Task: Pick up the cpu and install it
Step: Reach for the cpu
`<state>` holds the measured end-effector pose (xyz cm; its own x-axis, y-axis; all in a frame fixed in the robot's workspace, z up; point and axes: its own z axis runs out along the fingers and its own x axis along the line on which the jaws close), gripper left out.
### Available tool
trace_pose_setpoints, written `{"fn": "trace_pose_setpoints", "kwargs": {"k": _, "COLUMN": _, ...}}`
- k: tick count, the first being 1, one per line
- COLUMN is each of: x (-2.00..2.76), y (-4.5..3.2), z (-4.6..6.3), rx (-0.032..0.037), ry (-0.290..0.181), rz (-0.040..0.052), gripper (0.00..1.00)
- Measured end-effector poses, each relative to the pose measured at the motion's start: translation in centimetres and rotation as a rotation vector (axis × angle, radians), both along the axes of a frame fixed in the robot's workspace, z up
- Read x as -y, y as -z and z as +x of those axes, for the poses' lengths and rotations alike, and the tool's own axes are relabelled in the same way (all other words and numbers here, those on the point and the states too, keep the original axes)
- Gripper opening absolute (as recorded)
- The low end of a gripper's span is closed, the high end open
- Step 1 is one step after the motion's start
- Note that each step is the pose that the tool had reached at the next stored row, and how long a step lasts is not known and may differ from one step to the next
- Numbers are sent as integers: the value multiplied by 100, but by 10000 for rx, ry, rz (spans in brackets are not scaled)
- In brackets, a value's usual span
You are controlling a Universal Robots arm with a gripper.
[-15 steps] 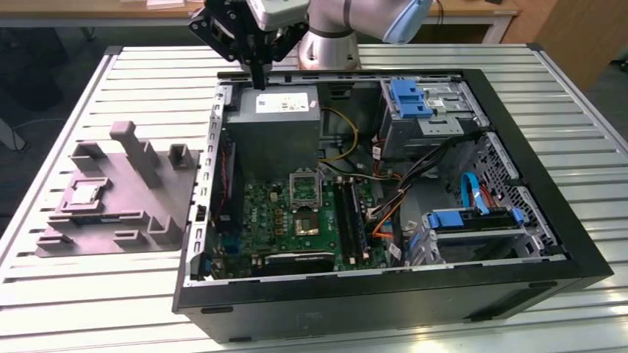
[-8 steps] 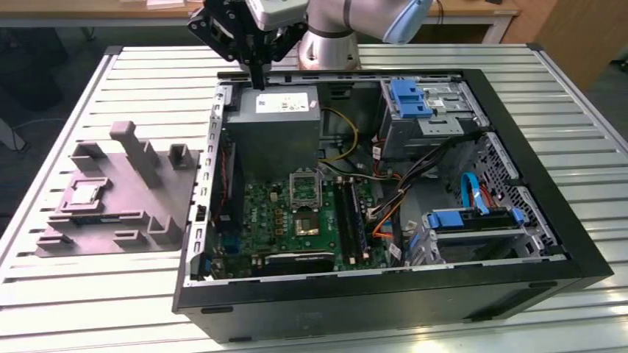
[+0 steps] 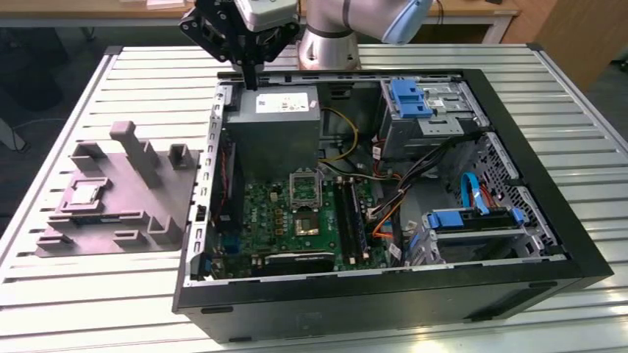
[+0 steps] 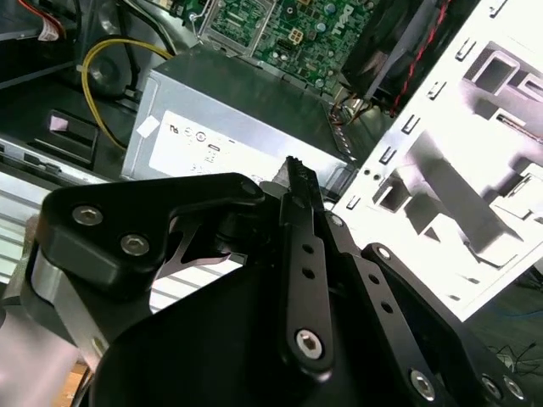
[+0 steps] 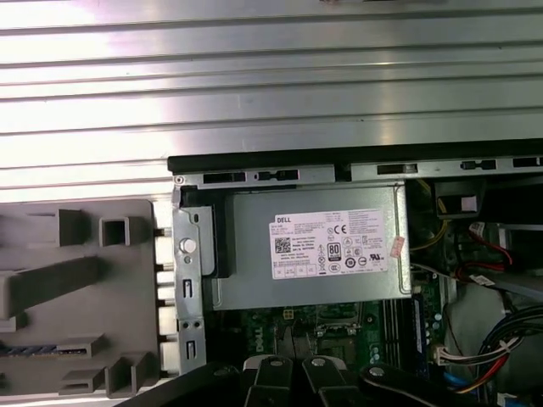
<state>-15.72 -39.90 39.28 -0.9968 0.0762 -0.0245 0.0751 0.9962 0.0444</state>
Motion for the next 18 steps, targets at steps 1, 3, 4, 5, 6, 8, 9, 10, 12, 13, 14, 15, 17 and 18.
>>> {"fn": "trace_pose_setpoints", "kwargs": {"k": 1, "x": 0, "y": 1, "z": -21, "rx": 0, "ry": 0, "rz": 0, "gripper": 11}}
{"fn": "trace_pose_setpoints", "kwargs": {"k": 3, "x": 0, "y": 2, "z": -63, "rx": 0, "ry": -1, "rz": 0, "gripper": 11}}
{"fn": "trace_pose_setpoints", "kwargs": {"k": 4, "x": 0, "y": 3, "z": -89, "rx": 0, "ry": 0, "rz": 0, "gripper": 11}}
{"fn": "trace_pose_setpoints", "kwargs": {"k": 5, "x": 0, "y": 3, "z": -119, "rx": -1, "ry": 1, "rz": -1, "gripper": 11}}
{"fn": "trace_pose_setpoints", "kwargs": {"k": 6, "x": 0, "y": 4, "z": -151, "rx": 0, "ry": 1, "rz": 0, "gripper": 11}}
{"fn": "trace_pose_setpoints", "kwargs": {"k": 8, "x": 0, "y": 5, "z": -227, "rx": -1, "ry": -1, "rz": -1, "gripper": 11}}
{"fn": "trace_pose_setpoints", "kwargs": {"k": 9, "x": 0, "y": 6, "z": -260, "rx": -1, "ry": 0, "rz": -1, "gripper": 11}}
{"fn": "trace_pose_setpoints", "kwargs": {"k": 10, "x": 0, "y": 7, "z": -291, "rx": 0, "ry": 1, "rz": 0, "gripper": 11}}
{"fn": "trace_pose_setpoints", "kwargs": {"k": 12, "x": 0, "y": 9, "z": -349, "rx": 0, "ry": 0, "rz": 0, "gripper": 11}}
{"fn": "trace_pose_setpoints", "kwargs": {"k": 13, "x": 0, "y": 11, "z": -380, "rx": 0, "ry": 0, "rz": 0, "gripper": 11}}
{"fn": "trace_pose_setpoints", "kwargs": {"k": 14, "x": 0, "y": 12, "z": -410, "rx": 0, "ry": -1, "rz": 0, "gripper": 11}}
{"fn": "trace_pose_setpoints", "kwargs": {"k": 15, "x": 0, "y": 13, "z": -438, "rx": 0, "ry": 0, "rz": 0, "gripper": 11}}
{"fn": "trace_pose_setpoints", "kwargs": {"k": 17, "x": 0, "y": 16, "z": -493, "rx": -1, "ry": 1, "rz": -1, "gripper": 11}}
{"fn": "trace_pose_setpoints", "kwargs": {"k": 18, "x": 0, "y": 18, "z": -522, "rx": -1, "ry": 0, "rz": -1, "gripper": 11}}
